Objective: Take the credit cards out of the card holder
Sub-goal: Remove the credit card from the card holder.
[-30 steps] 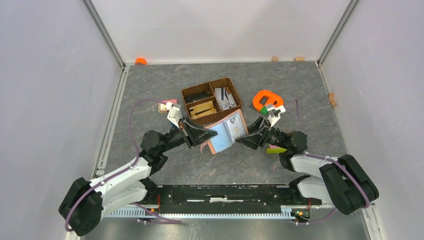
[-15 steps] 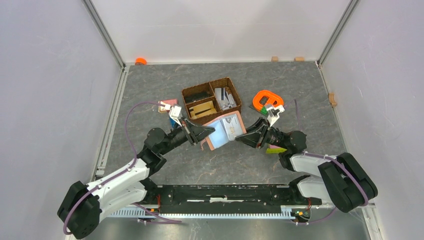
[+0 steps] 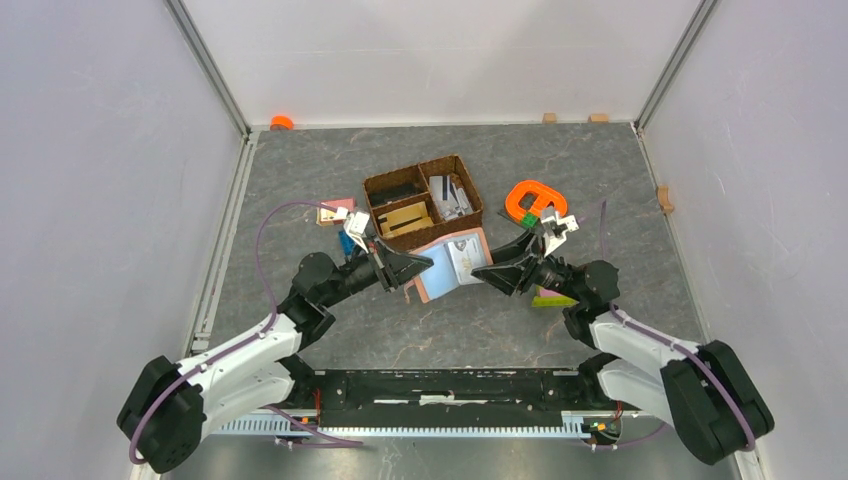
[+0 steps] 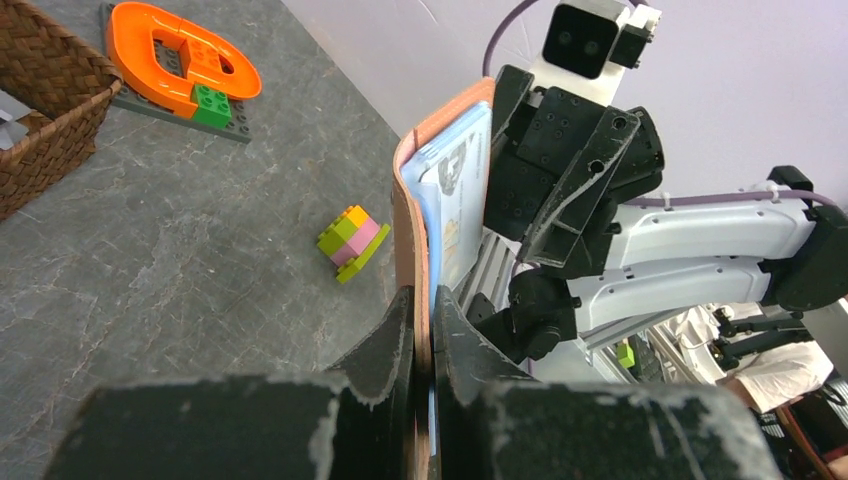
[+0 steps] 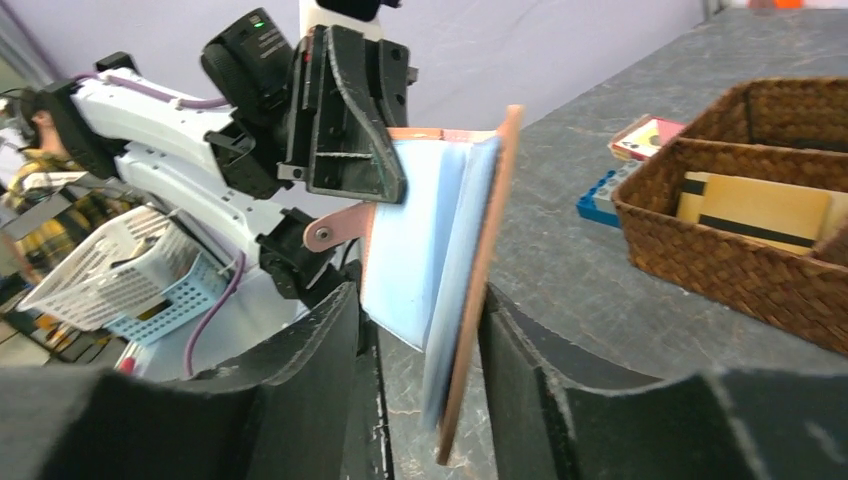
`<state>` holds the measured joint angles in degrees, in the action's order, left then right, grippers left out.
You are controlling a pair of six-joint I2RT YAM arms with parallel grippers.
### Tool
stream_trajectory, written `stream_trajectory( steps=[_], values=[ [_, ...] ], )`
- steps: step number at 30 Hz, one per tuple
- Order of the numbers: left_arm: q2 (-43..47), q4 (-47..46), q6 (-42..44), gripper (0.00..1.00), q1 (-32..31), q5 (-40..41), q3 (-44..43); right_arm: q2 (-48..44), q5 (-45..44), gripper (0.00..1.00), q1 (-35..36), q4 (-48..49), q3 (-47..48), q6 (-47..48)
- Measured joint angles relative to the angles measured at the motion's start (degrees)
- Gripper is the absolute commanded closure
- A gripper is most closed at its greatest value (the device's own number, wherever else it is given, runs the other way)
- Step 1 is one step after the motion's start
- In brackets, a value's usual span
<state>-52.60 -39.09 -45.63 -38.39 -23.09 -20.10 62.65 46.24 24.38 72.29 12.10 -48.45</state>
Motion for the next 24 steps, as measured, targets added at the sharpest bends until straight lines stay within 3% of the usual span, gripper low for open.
stream_trajectory(
  steps=[2, 7, 12, 15, 20, 24],
  values=[
    [-0.2, 0.0, 0.1, 0.98, 0.0, -0.1, 0.0, -2.3, -1.5, 0.63, 0.0, -4.5, 0.2, 3.3],
    [-0.2, 0.0, 0.3, 0.98, 0.0, -0.6, -0.1, -2.7, -3.4, 0.67, 0.0, -11.5, 1.3, 7.4],
    [-0.2, 0.1, 0.3, 0.98, 0.0, -1.0, -0.1, 0.7, -3.0, 0.78, 0.0, -13.5, 2.2, 7.7],
    [-0.2, 0.7, 0.4, 0.97, 0.0, -0.8, -0.1, 2.0, -2.2, 0.94, 0.0, -13.7, 2.8, 7.5],
    [0.2, 5.0, 1.7, 0.69, 0.0, 2.4, -0.7, 2.1, -2.0, 1.0, 0.2, -14.8, 2.9, 7.8],
    [2.4, 14.6, 2.8, 0.44, -0.2, 12.1, -2.8, 2.0, -4.2, 1.0, 0.2, -19.7, 3.3, 9.4]
  ],
)
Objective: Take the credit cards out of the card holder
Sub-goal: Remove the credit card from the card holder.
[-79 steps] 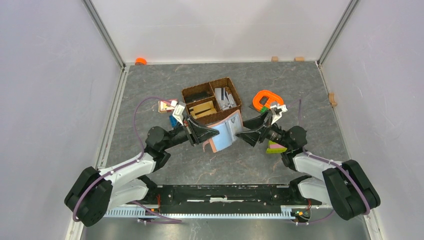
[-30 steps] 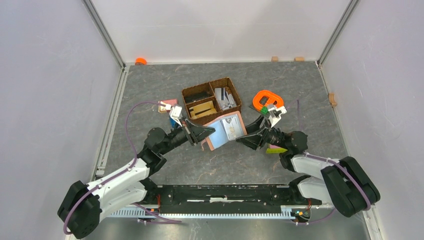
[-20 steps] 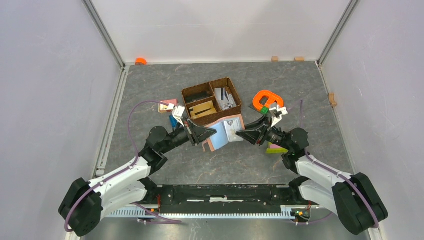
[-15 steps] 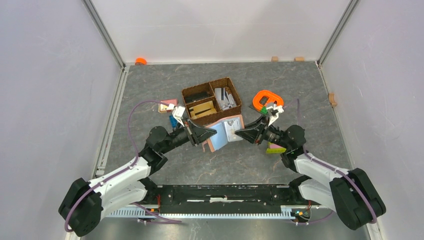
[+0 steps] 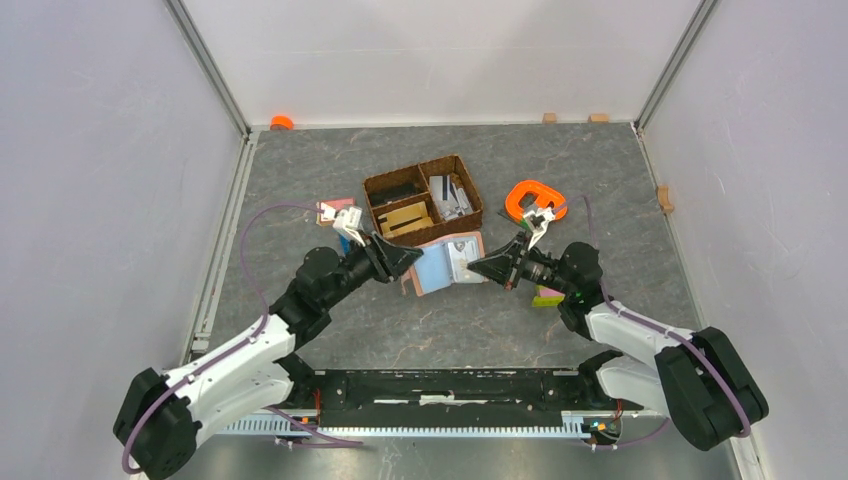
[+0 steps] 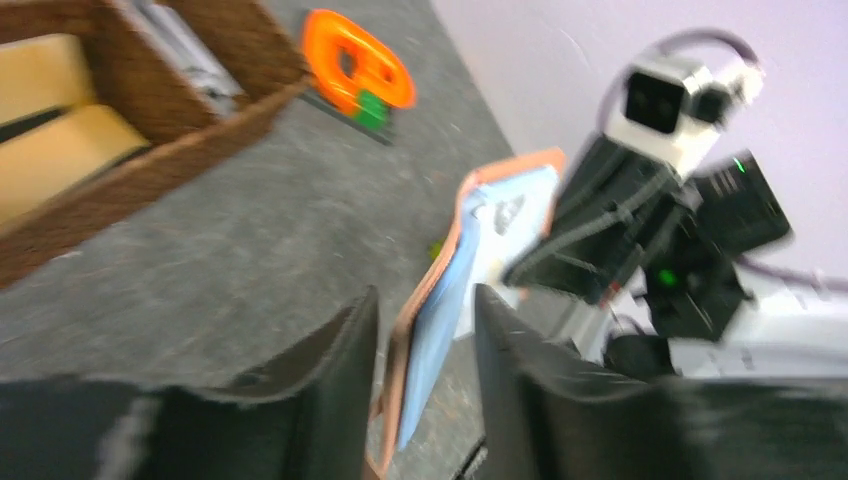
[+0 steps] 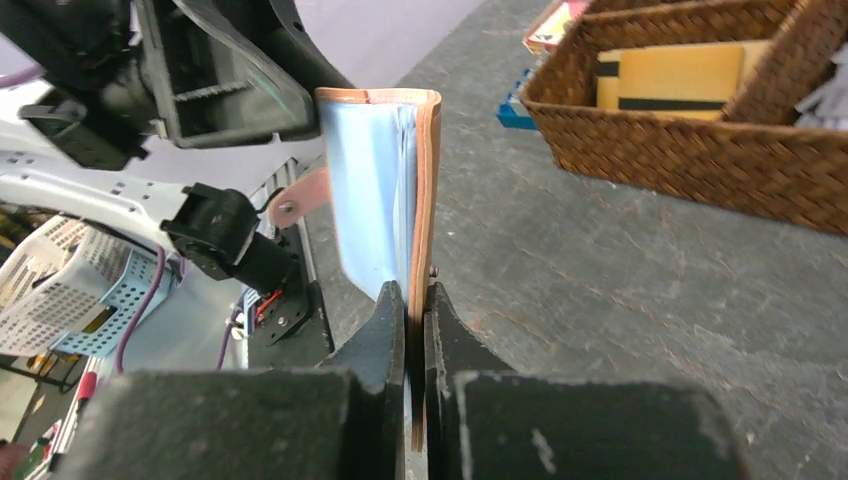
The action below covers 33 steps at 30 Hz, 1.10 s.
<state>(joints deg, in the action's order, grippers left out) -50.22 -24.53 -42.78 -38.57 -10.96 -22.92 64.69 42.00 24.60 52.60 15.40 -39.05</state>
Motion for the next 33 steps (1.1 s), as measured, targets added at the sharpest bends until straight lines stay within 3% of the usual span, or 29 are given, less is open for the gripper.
stream_trajectory(
  steps=[2, 4, 6, 7, 11, 15, 20, 27, 31, 33],
  values=[
    [1.5, 4.6, 0.0, 0.37, 0.0, 6.4, -0.8, 0.2, -1.3, 1.0, -0.1, -2.6, 0.3, 0.8],
    [3.0, 8.4, -0.3, 0.38, 0.0, 12.7, -0.9, 1.1, -2.5, 1.0, -0.6, -5.3, 0.9, 1.4],
    [3.9, 11.3, -0.4, 0.44, 0.0, 16.7, -0.9, 2.5, -3.5, 1.0, -1.2, -7.4, 1.4, 1.7],
    [4.1, 11.9, -0.4, 0.51, 0.0, 17.1, -0.9, 3.0, -3.7, 1.0, -1.2, -7.8, 1.4, 1.7],
    [2.6, 8.2, 0.2, 0.74, 0.0, 11.6, -0.8, 4.2, -3.9, 1.0, -1.5, -8.7, 1.4, 1.4],
    [-4.5, -0.1, 0.5, 0.82, -0.6, 1.9, -1.0, 4.2, -3.8, 1.0, -1.5, -8.4, 1.4, 0.9],
    [-11.3, -2.8, 0.6, 0.85, -1.4, -4.4, -1.7, 4.2, -3.4, 1.0, -1.5, -7.2, 1.4, 0.1],
    [-11.4, -4.0, 0.5, 0.91, -1.4, -4.3, -1.7, 4.2, -3.3, 1.0, -1.5, -6.3, 1.4, -0.5],
    [-9.1, -1.6, -0.5, 0.91, -1.8, 0.3, -1.7, 4.0, -3.5, 1.0, -1.5, -6.4, 1.4, -0.6],
    [-7.7, -0.1, -0.7, 0.96, -1.8, 2.8, -1.9, 3.8, -3.7, 1.0, -1.5, -6.3, 1.3, -0.6]
  ],
)
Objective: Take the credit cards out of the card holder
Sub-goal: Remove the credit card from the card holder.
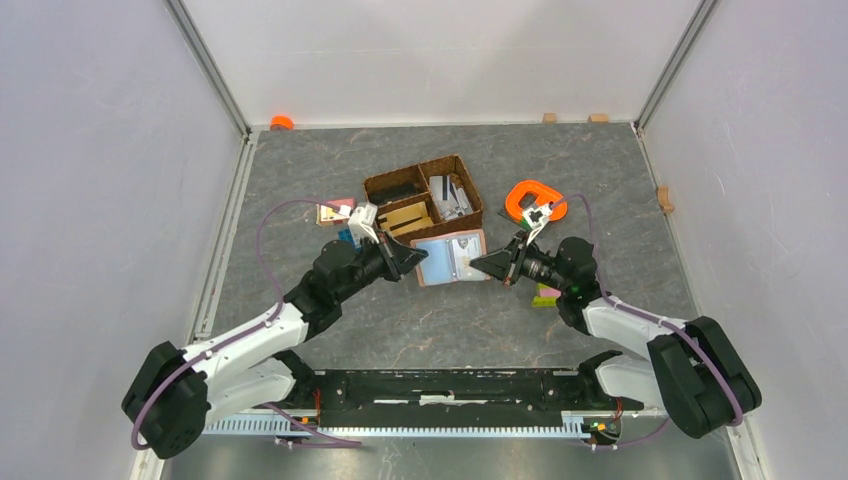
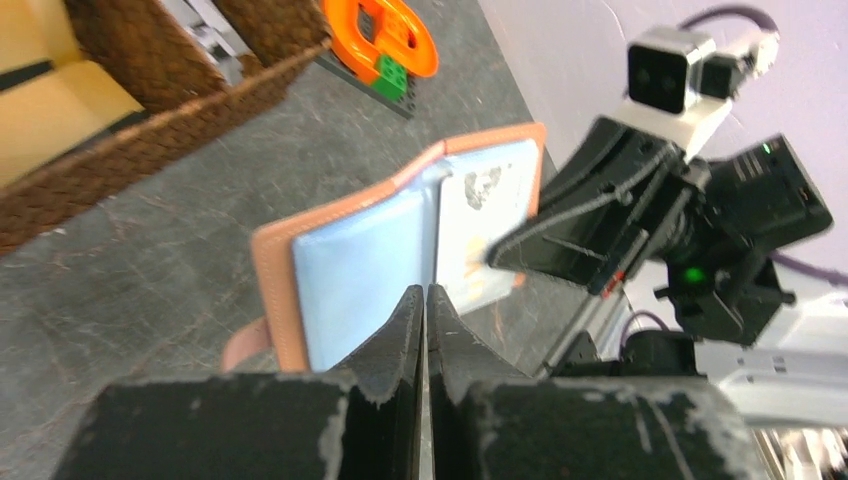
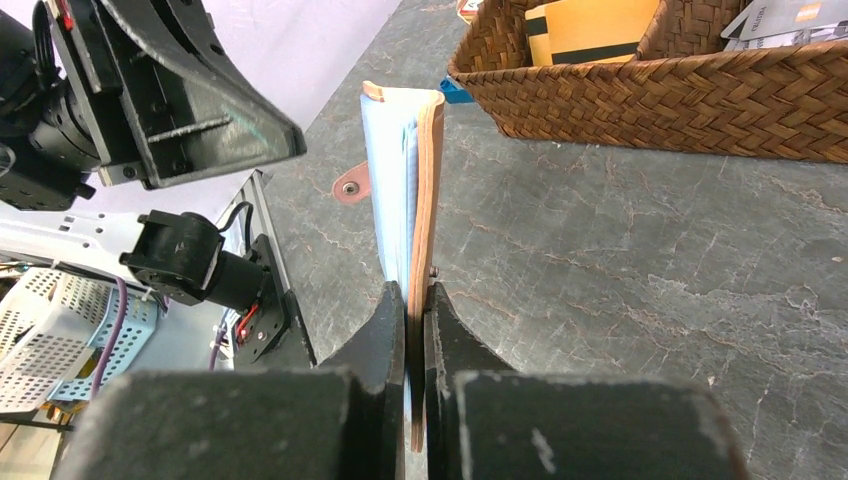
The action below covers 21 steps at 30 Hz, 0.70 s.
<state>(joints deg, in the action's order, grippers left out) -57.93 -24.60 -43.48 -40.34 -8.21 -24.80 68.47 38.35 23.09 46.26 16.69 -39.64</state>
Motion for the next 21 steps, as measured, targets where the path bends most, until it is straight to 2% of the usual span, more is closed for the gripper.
stream_trajectory(
  steps=[4, 8, 10, 21],
  values=[
    [0.3, 3.9, 0.3, 0.98, 0.0, 5.9, -2.8, -0.5, -0.8, 1.0, 0.0, 0.0, -0.6, 0.0],
    [0.5, 0.6, 1.7, 0.98, -0.3, 13.4, -1.6, -0.6, -1.6, 1.0, 0.0, 0.1, -1.4, 0.0],
    [0.2, 0.2, 2.5, 0.98, -0.3, 14.2, -0.9, -0.8, -2.1, 1.0, 0.0, 0.4, -1.9, -0.1],
    [-7.9, -9.5, 3.7, 0.98, -0.6, 2.9, -0.7, -1.7, -3.1, 1.0, 0.0, 2.2, -3.5, -0.7]
  ],
)
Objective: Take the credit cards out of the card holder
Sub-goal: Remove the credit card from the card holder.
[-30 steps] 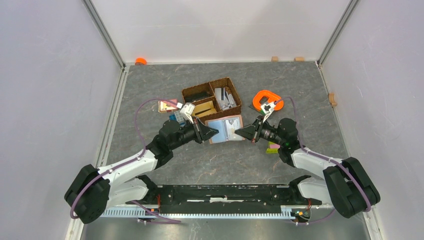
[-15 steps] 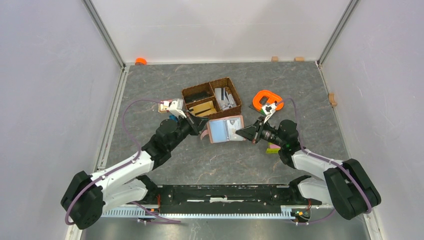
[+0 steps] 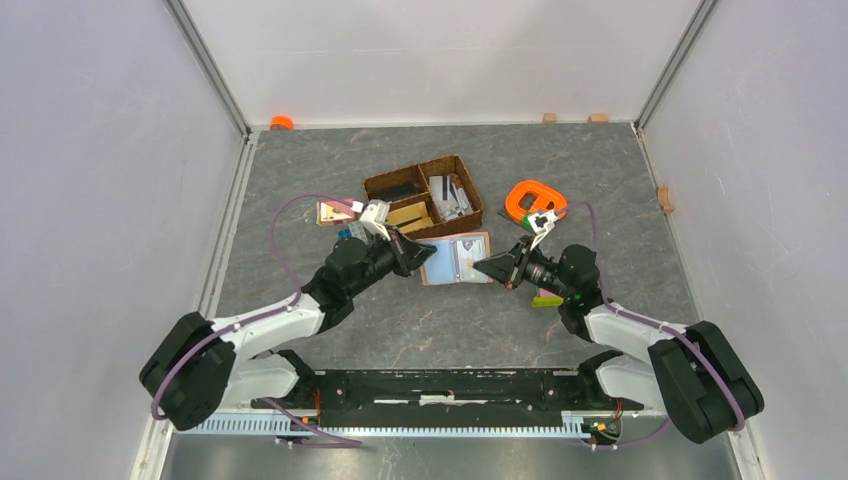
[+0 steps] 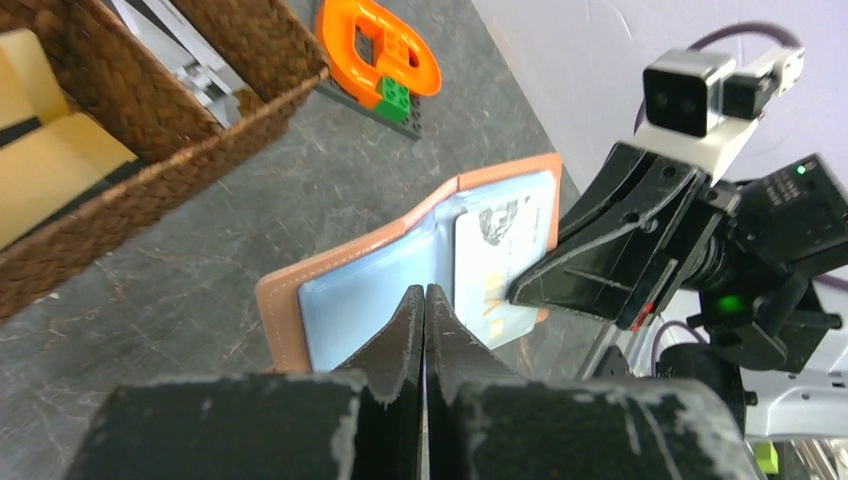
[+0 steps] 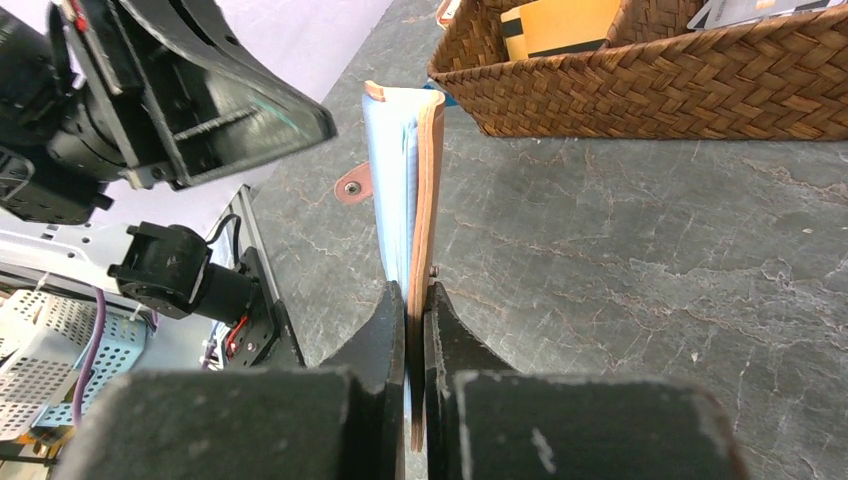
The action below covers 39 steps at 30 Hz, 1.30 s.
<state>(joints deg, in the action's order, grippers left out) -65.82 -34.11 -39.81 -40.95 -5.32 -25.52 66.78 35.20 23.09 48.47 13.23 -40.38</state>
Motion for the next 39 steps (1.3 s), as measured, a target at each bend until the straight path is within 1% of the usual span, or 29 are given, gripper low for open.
stream_trajectory(
  steps=[5, 10, 13, 18, 25, 27, 31, 34, 39],
  values=[
    [-4.1, -3.3, -0.9, 0.98, 0.0, -5.0, 0.0, 0.0, -0.2, 1.0, 0.0, 0.8, 0.0, -0.5],
    [-7.4, -6.8, -2.4, 0.98, -0.1, -8.2, -0.2, 0.0, -0.3, 1.0, 0.0, 0.8, 0.0, -0.8],
    [-10.6, -5.6, -2.8, 0.98, -0.2, -9.5, -2.1, 0.0, -0.3, 1.0, 0.0, 0.9, 0.0, -1.0],
    [-14.5, -0.5, -2.9, 0.98, -0.3, -9.7, -6.8, 0.0, -0.3, 1.0, 0.0, 1.2, 0.0, -1.4],
    [-13.9, 6.2, -2.9, 0.98, -0.4, -6.2, -8.1, 0.0, -0.6, 1.0, 0.0, 1.2, -0.7, -1.9],
    [-13.1, 6.8, -2.9, 0.98, -0.4, -5.9, -8.0, 0.0, -0.6, 1.0, -0.1, 1.2, -0.8, -2.1],
    [-11.3, 3.4, -2.9, 0.98, -0.4, -8.0, -6.7, 0.0, -0.1, 1.0, -0.1, 2.6, -0.9, -3.3],
    [-10.6, -0.2, -2.9, 0.96, -0.4, -11.2, -5.7, 0.0, 0.8, 1.0, -0.1, 4.2, -1.0, -4.4],
    [-10.1, -2.0, -2.9, 0.93, -0.4, -14.1, -5.7, 0.0, 1.7, 1.0, -0.1, 5.2, -1.0, -5.2]
  ],
)
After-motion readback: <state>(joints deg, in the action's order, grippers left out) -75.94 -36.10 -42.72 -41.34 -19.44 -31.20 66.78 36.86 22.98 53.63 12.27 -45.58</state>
